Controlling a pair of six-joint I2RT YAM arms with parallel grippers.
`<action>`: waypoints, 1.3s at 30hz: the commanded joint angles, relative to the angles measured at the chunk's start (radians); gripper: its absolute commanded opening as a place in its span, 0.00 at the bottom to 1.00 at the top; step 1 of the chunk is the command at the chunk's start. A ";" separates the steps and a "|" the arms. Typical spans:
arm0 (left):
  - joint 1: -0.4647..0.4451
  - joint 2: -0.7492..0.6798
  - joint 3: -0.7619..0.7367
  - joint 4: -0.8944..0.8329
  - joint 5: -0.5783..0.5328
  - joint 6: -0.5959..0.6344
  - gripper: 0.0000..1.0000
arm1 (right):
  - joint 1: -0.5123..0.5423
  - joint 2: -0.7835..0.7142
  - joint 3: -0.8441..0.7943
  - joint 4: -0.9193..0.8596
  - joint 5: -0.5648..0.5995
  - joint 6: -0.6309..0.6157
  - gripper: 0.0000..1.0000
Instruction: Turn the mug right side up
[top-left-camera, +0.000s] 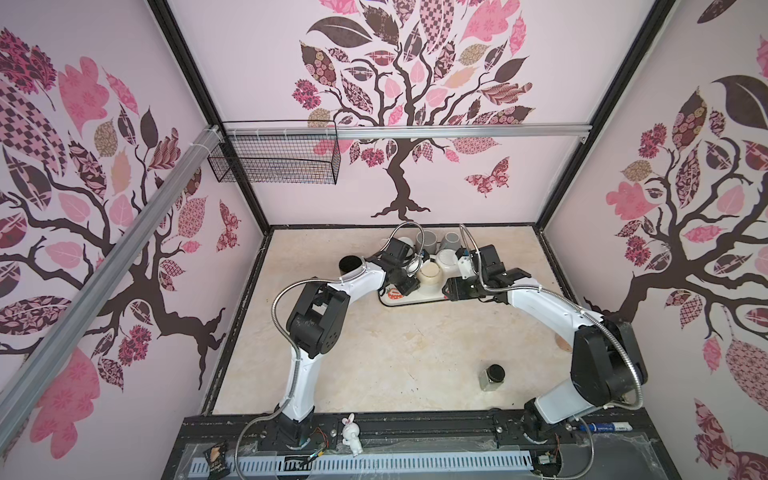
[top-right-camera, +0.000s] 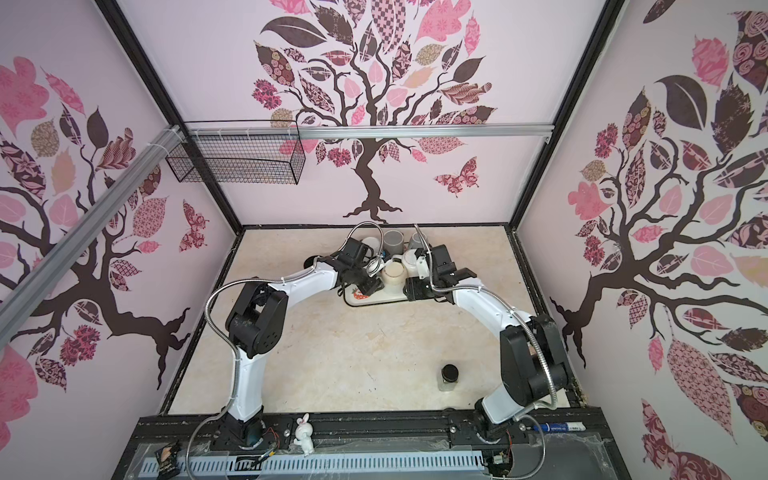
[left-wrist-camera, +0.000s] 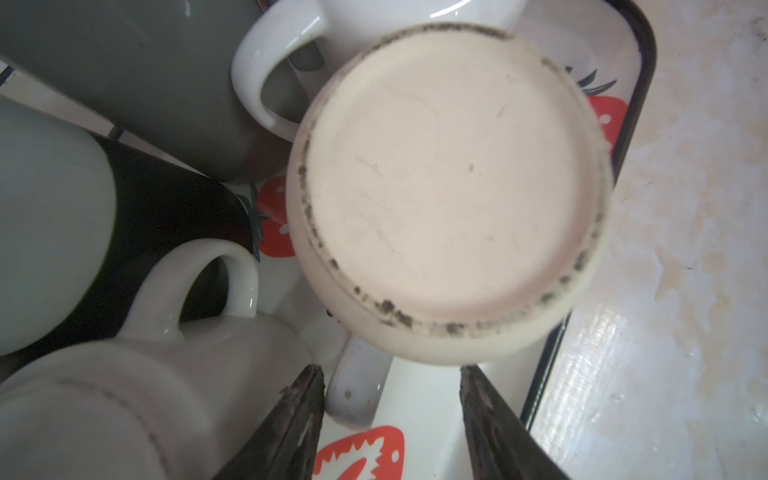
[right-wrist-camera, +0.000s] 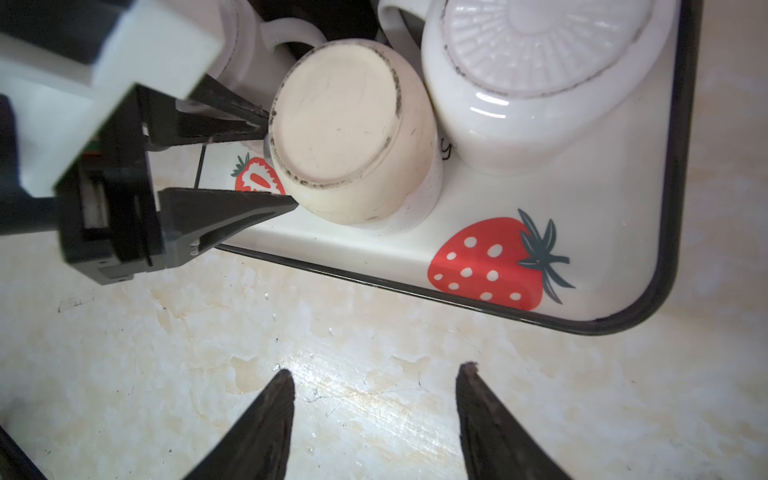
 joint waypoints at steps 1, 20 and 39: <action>-0.012 0.013 0.036 -0.033 -0.004 0.020 0.54 | -0.003 -0.057 0.001 -0.013 0.015 -0.028 0.64; -0.062 -0.045 -0.014 0.007 -0.061 -0.017 0.00 | -0.008 -0.099 -0.065 0.014 -0.012 -0.002 0.64; -0.109 -0.347 -0.310 0.337 0.032 -0.353 0.00 | -0.008 -0.352 -0.316 0.314 -0.028 0.174 0.62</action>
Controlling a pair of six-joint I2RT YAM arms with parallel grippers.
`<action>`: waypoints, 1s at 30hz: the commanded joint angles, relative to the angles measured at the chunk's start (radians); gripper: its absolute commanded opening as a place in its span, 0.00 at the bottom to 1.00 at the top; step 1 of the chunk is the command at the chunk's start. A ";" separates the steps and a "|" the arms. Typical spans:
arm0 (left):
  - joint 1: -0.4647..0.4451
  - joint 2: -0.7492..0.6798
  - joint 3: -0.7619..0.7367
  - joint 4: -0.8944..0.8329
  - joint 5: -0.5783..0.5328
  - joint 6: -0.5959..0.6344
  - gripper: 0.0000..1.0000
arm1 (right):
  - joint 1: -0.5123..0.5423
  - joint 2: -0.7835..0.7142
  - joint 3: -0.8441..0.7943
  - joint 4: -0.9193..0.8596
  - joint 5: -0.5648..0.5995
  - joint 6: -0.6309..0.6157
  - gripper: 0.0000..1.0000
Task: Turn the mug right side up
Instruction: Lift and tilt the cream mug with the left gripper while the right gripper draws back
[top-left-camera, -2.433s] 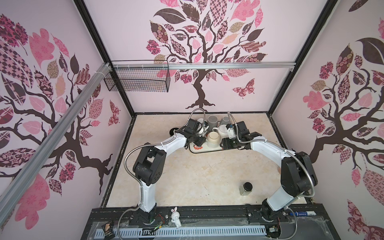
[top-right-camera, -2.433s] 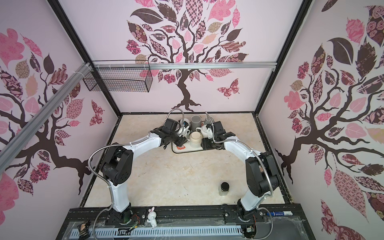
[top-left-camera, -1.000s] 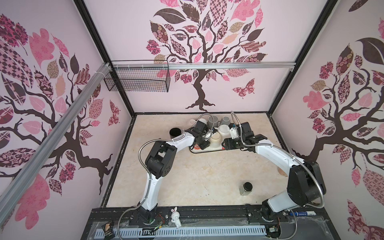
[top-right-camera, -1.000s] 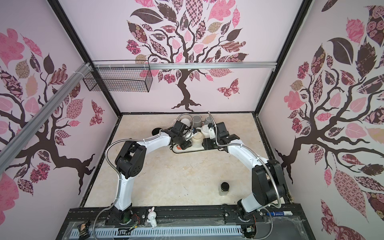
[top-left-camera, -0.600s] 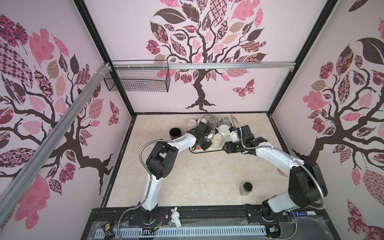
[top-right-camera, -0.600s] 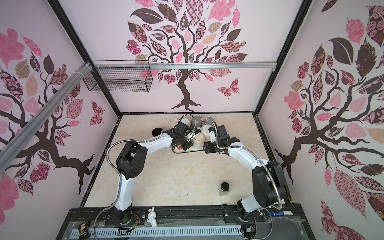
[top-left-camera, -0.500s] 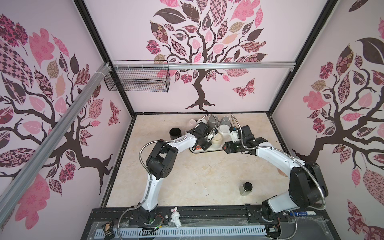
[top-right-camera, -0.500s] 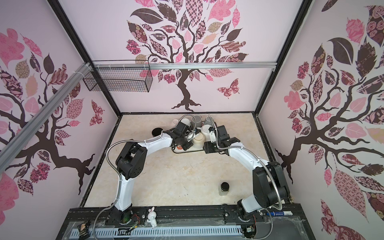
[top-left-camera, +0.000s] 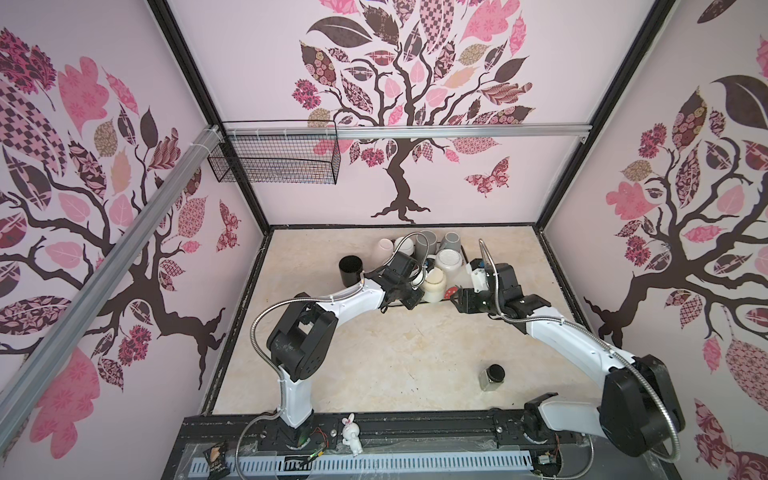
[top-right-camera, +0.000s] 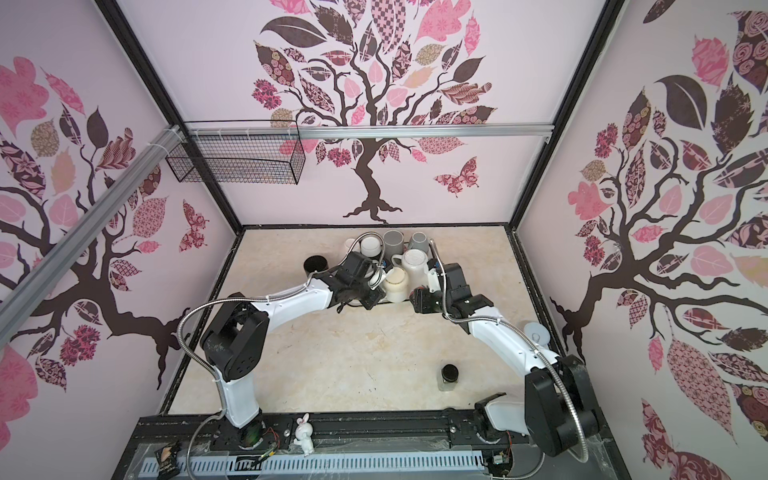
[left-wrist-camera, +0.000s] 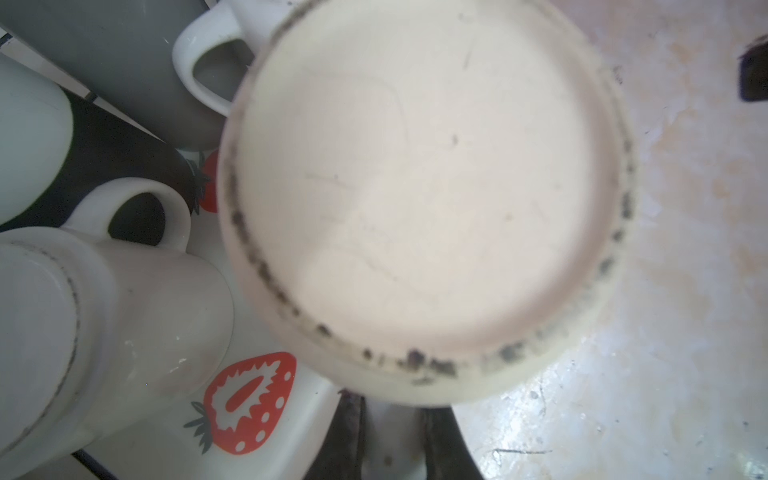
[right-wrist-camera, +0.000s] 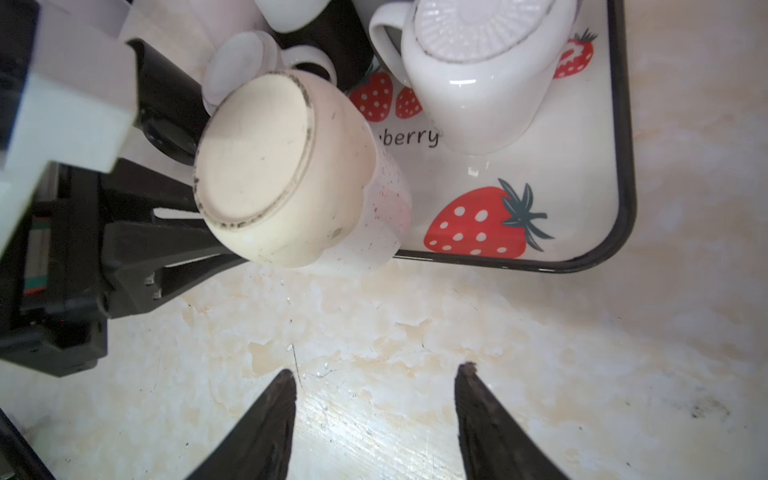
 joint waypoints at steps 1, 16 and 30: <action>0.003 -0.096 -0.042 0.220 0.078 -0.129 0.00 | -0.006 -0.080 -0.032 0.128 -0.049 0.082 0.62; 0.031 -0.472 -0.374 0.601 0.151 -0.640 0.00 | 0.055 -0.255 -0.259 0.541 -0.228 0.429 0.58; 0.048 -0.597 -0.585 1.008 0.269 -1.045 0.00 | 0.149 -0.089 -0.257 0.988 -0.383 0.731 0.61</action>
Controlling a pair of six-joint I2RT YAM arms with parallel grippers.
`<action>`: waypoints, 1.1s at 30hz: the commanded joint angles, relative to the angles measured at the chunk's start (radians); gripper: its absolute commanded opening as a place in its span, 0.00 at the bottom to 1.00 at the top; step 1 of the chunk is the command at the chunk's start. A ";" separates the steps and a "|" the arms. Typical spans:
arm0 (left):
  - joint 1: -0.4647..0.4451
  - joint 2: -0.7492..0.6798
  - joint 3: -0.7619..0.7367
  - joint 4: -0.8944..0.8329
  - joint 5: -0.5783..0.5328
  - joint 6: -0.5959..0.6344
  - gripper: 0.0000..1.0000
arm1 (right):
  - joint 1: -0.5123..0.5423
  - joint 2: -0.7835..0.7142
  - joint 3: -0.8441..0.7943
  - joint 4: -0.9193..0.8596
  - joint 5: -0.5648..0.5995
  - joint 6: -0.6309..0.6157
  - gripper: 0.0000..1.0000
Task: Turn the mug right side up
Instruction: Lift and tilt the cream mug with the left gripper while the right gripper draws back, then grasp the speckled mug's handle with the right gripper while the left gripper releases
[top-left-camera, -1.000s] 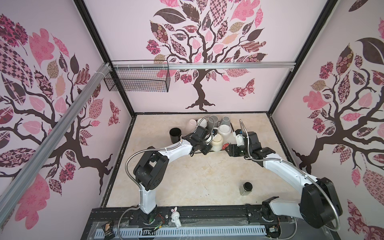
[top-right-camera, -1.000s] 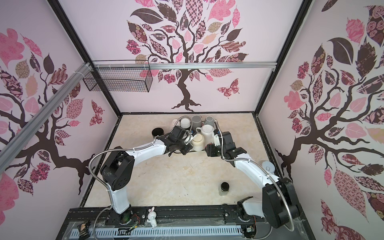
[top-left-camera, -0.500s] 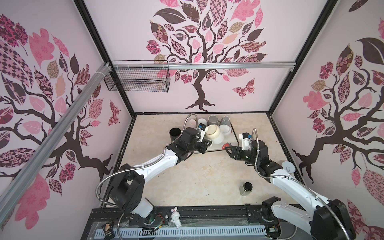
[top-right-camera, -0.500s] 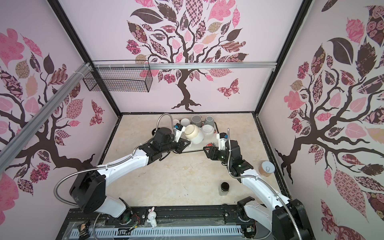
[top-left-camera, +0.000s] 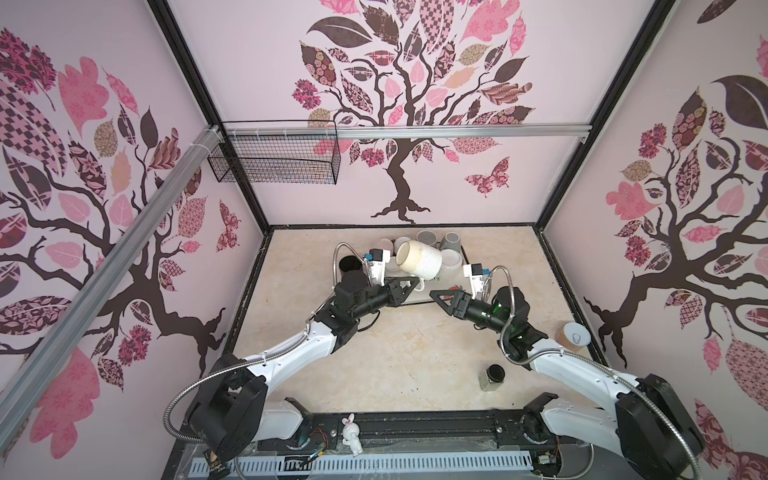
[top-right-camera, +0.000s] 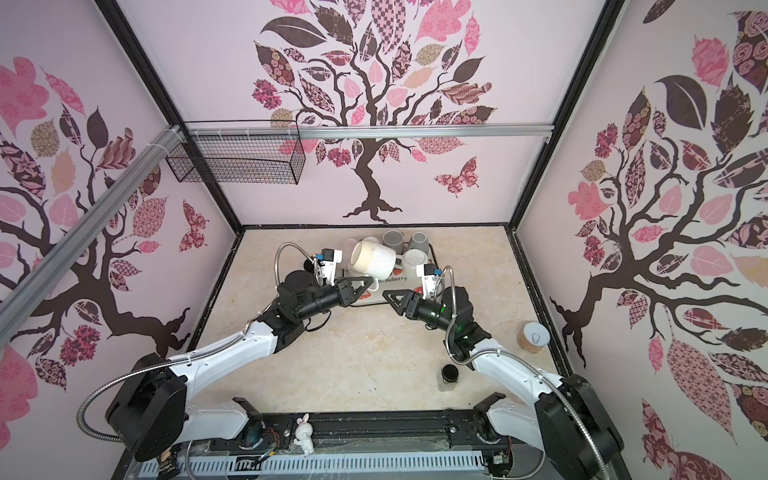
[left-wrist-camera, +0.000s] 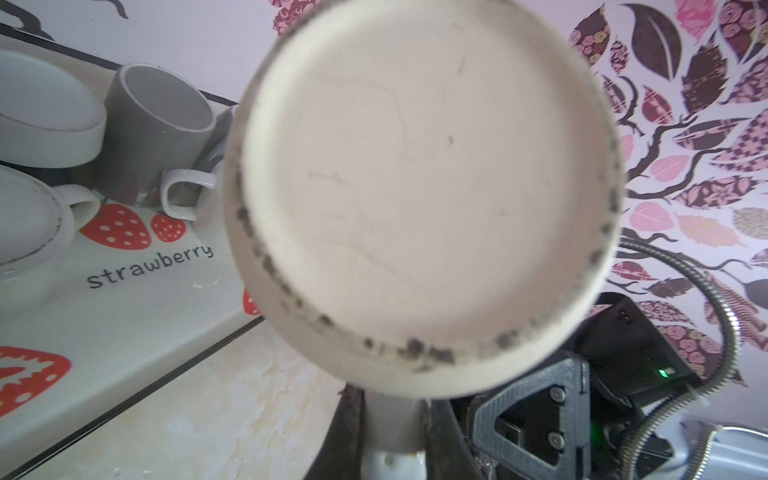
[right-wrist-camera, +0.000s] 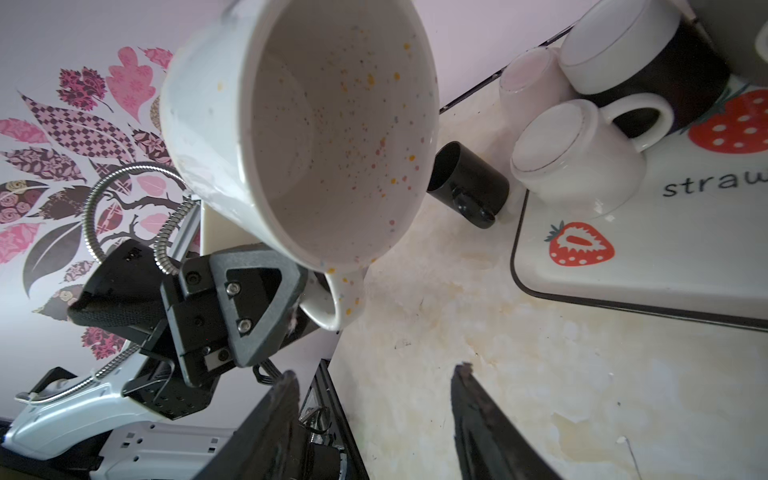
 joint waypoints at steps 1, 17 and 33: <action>0.003 -0.057 -0.030 0.257 0.041 -0.096 0.00 | 0.006 0.026 0.043 0.136 -0.059 0.080 0.61; 0.003 -0.041 -0.096 0.397 0.061 -0.209 0.00 | 0.024 0.211 0.105 0.374 -0.140 0.260 0.45; -0.006 -0.039 -0.108 0.405 0.080 -0.244 0.00 | 0.039 0.326 0.145 0.585 -0.188 0.394 0.26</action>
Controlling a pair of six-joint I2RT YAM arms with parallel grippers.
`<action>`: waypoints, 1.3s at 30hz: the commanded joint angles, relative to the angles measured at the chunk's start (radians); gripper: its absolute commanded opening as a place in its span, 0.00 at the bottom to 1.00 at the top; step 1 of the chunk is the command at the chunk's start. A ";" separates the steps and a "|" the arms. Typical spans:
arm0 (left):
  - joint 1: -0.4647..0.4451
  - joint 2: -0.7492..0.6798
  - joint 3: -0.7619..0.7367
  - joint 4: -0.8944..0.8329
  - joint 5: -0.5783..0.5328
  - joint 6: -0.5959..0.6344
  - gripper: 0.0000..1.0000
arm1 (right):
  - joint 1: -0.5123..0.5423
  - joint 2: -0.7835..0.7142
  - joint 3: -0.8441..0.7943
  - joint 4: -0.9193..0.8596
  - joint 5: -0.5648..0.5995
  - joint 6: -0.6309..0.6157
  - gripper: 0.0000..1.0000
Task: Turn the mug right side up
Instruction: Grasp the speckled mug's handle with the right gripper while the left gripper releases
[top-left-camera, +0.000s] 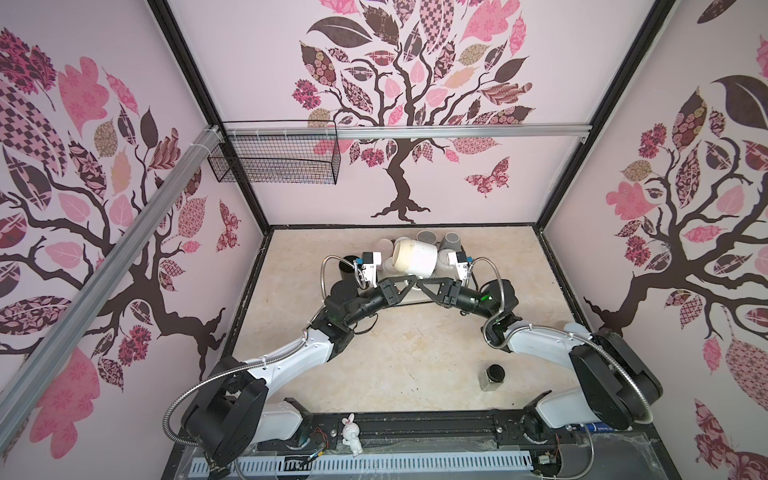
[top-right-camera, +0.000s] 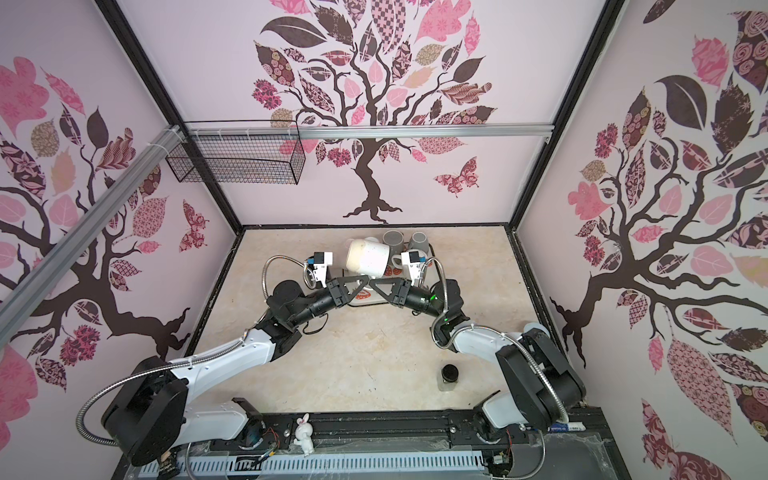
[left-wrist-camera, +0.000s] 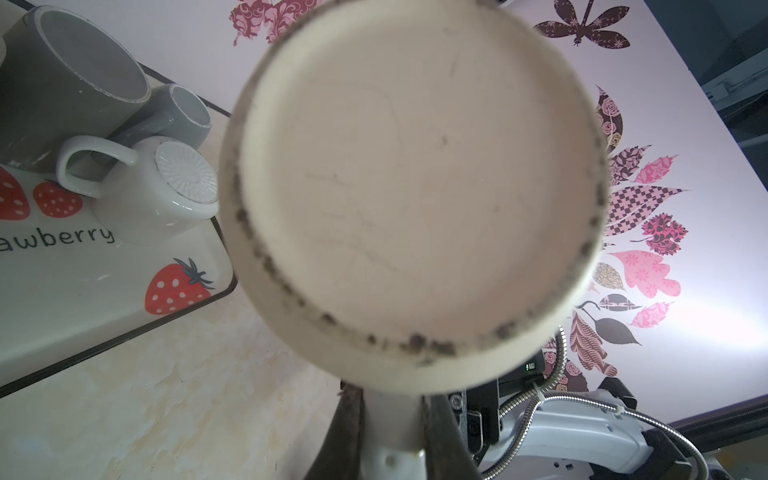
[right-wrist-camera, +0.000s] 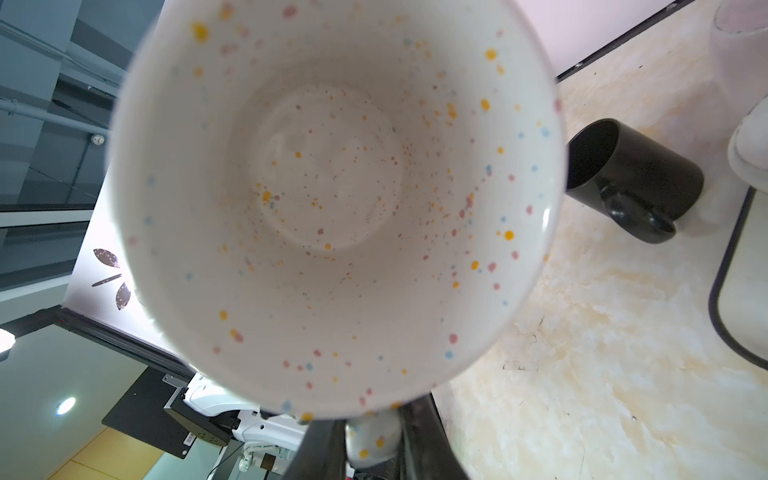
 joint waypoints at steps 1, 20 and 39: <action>-0.015 -0.024 -0.024 0.174 0.043 0.023 0.00 | 0.015 0.029 0.054 0.089 -0.027 0.081 0.32; 0.056 -0.109 -0.145 0.103 0.063 0.028 0.20 | 0.027 0.126 0.085 0.124 -0.029 0.027 0.00; 0.386 -0.518 0.015 -1.021 -0.069 0.591 0.51 | 0.122 0.099 0.388 -0.846 0.211 -0.739 0.00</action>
